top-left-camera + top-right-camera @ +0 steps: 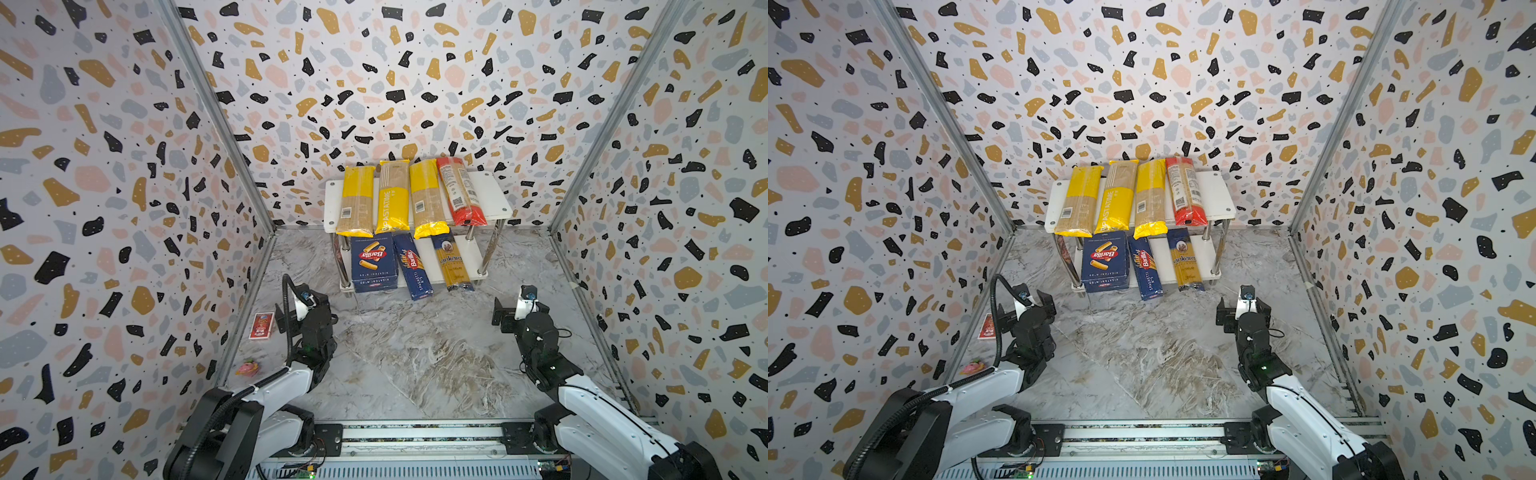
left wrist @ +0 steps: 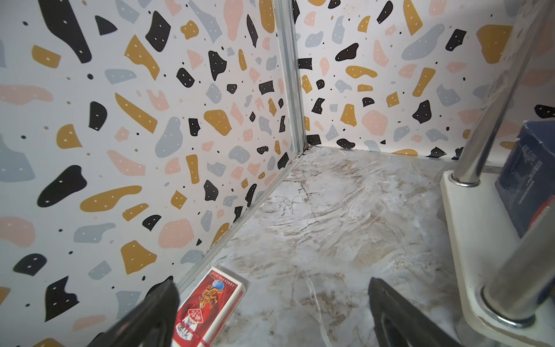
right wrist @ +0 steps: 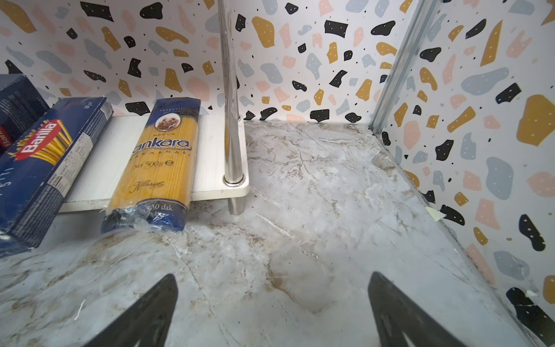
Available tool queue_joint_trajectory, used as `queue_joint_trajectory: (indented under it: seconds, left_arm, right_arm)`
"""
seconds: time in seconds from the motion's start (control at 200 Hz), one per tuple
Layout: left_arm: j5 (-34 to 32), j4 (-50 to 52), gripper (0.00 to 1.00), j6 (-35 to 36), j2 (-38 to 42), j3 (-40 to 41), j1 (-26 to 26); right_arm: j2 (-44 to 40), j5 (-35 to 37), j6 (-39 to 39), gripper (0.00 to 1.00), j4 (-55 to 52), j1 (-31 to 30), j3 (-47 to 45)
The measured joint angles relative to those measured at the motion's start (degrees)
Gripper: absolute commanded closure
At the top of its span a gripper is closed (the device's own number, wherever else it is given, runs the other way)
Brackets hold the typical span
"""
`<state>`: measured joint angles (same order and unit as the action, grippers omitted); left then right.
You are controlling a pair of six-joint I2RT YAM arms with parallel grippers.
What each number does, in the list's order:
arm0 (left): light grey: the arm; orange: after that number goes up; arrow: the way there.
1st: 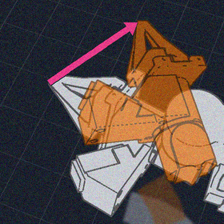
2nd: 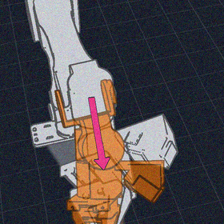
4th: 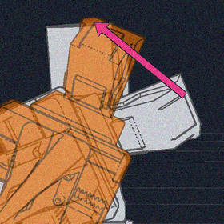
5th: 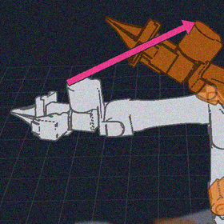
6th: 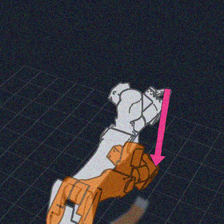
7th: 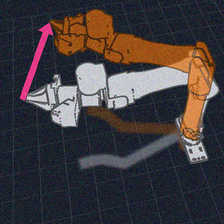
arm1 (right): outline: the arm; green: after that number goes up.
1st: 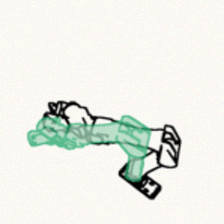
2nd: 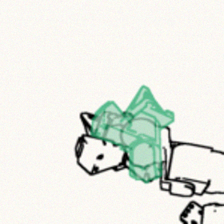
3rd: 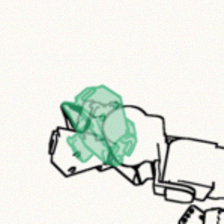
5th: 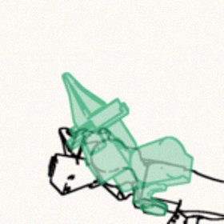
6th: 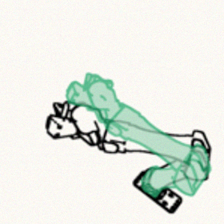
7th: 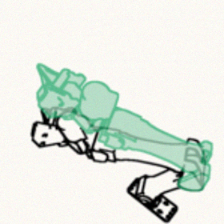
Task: Arrange pasta packages on shelves
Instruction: Reset both arms
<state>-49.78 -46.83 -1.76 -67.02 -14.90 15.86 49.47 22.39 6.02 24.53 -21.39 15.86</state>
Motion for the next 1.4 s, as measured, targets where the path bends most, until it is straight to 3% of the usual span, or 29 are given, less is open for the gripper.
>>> queue_joint_trajectory:
  seconds: [0.04,0.145,0.335,0.365,0.38,0.405,0.891,1.402]
  left_arm:
    - [1.9,-1.0,0.0,-0.1,-0.8,0.1,-1.2]
    - [6.2,-5.3,0.0,0.0,-2.5,2.0,-2.9]
    - [13.2,-11.3,0.09,1.6,-5.8,5.7,-3.7]
    - [14.0,-11.8,0.08,2.0,-6.2,5.7,-3.9]
    - [14.4,-12.2,0.01,2.1,-6.4,5.7,-4.0]
    - [15.1,-13.0,0.0,2.4,-7.0,5.7,-4.1]
    - [20.7,-23.1,0.0,3.7,-16.9,5.5,-7.4]
    - [27.3,-22.3,0.01,3.0,-17.2,4.7,-9.8]
  right_arm:
    - [0.9,-0.2,-0.3,0.01,1.5,0.3,-0.5]
    - [3.4,-1.9,-1.2,0.01,5.3,2.1,-2.1]
    - [6.5,-5.5,-2.1,0.01,11.4,6.6,-4.6]
    - [6.6,-6.0,-2.1,0.01,12.5,7.0,-5.1]
    - [6.7,-6.3,-2.1,0.01,13.0,7.3,-5.4]
    - [6.8,-6.5,-2.2,0.01,13.9,7.5,-5.8]
    - [17.7,-11.3,-2.7,0.01,31.4,11.4,-10.1]
    - [20.3,-21.1,-2.0,0.01,34.1,20.1,-8.6]
